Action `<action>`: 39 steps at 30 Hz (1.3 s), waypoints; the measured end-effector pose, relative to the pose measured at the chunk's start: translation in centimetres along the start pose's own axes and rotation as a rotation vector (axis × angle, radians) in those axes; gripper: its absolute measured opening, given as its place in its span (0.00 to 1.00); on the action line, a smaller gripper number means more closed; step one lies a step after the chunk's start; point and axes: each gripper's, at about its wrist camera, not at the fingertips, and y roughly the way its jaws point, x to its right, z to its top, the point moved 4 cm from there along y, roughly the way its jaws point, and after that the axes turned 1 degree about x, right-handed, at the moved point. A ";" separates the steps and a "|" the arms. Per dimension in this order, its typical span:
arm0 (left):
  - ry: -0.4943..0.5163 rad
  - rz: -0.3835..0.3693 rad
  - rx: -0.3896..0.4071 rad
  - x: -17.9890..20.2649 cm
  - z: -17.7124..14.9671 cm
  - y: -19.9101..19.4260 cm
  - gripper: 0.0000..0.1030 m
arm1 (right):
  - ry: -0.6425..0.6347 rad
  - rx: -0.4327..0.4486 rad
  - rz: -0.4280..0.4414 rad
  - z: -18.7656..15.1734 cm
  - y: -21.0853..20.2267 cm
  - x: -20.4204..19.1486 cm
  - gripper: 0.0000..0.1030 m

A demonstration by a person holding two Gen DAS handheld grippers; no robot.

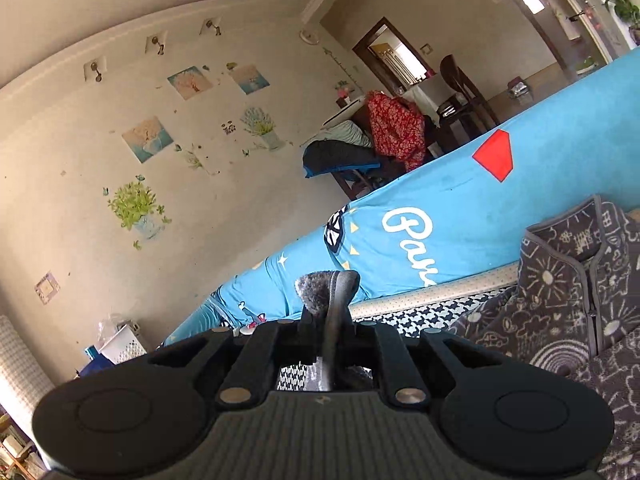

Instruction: Fold clothes

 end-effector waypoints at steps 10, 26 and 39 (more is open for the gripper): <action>-0.114 0.103 0.114 -0.8 2.9 2.8 1.00 | 0.089 0.186 -0.018 4.9 -5.2 2.9 0.10; 0.370 0.314 0.097 2.2 5.8 5.0 1.00 | 0.042 0.179 -0.206 6.7 -10.0 7.8 0.09; 0.398 0.292 -0.099 1.4 2.5 6.3 1.00 | -0.128 -0.124 -0.475 2.3 -10.2 12.5 0.09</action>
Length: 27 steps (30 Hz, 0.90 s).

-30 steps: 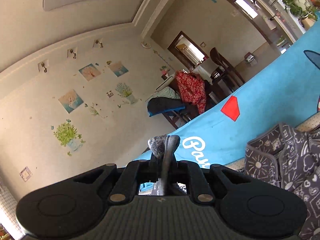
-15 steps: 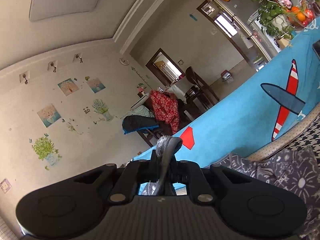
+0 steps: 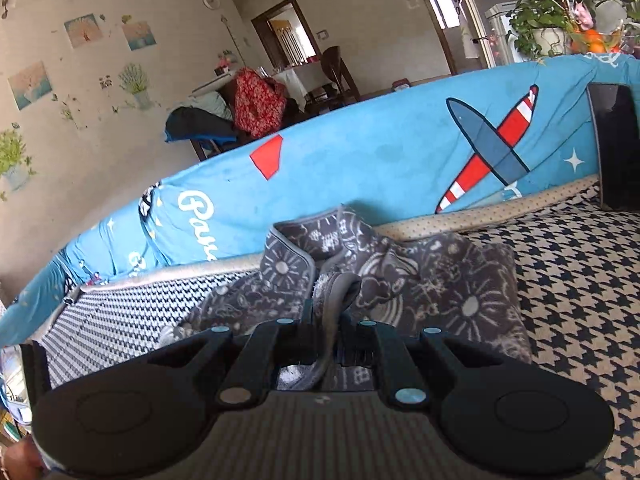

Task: Fold clothes
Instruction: 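Lay the folded hem down and release it with the right tool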

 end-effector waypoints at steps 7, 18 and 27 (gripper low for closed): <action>0.067 -0.009 0.003 0.1 -0.6 -0.6 1.00 | -0.078 -0.091 -0.072 -1.9 1.1 1.8 0.10; 0.121 0.016 0.069 0.7 -0.2 -2.2 1.00 | -0.145 -0.141 -0.144 -3.3 1.5 2.8 0.09; 0.119 -0.023 0.108 2.0 0.9 -3.3 1.00 | -0.153 0.046 -0.193 -0.2 -1.2 2.3 0.09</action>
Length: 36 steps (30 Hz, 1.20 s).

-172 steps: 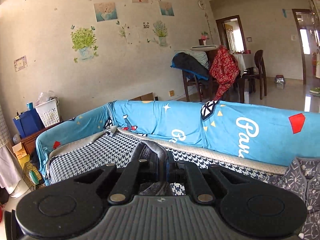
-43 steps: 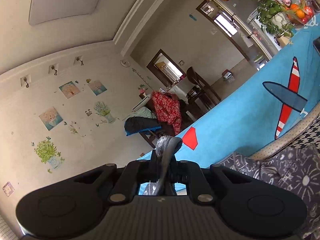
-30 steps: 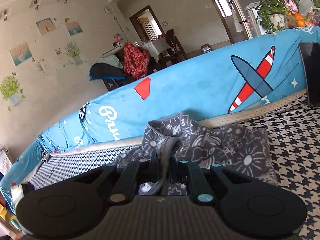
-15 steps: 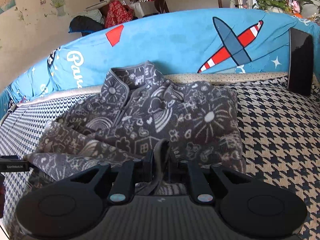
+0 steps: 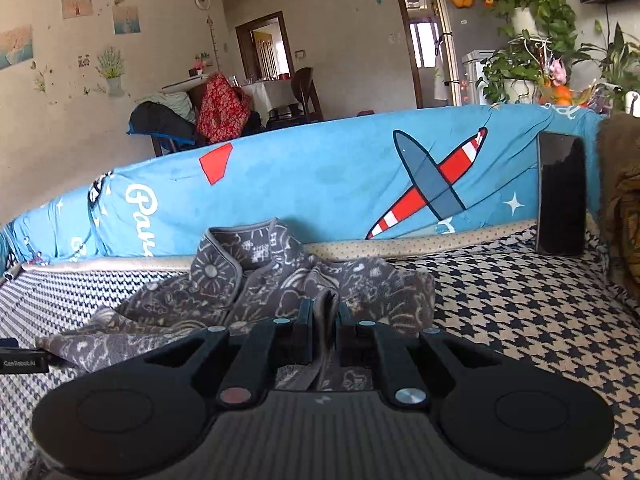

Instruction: Fold clothes

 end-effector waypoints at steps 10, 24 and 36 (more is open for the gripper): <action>0.020 -0.059 -0.150 -0.5 -2.3 1.7 1.00 | 0.021 -0.113 -0.081 -1.8 1.0 1.9 0.31; -0.021 -0.033 -0.158 -1.6 -2.8 0.1 1.00 | -0.030 -0.073 0.068 -0.9 1.3 -2.7 0.33; -0.266 -0.187 -0.125 -6.7 1.2 0.2 1.00 | -0.083 -0.134 0.173 -2.0 3.4 -8.3 0.33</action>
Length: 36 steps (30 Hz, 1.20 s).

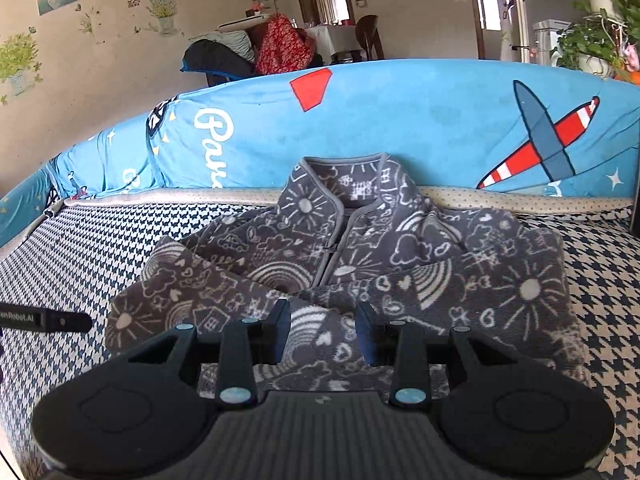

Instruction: Fold clothes

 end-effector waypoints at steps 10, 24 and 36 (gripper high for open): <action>-0.191 -0.178 0.024 2.1 3.8 4.4 1.00 | 0.001 -0.042 0.061 -0.4 2.0 -2.8 0.34; -0.202 -0.229 0.001 4.2 5.9 8.9 0.93 | 0.002 -0.079 0.082 -0.8 2.7 -2.7 0.34; -0.113 -0.229 0.011 6.4 5.9 10.4 0.25 | -0.005 -0.091 0.084 -0.8 3.5 -2.5 0.35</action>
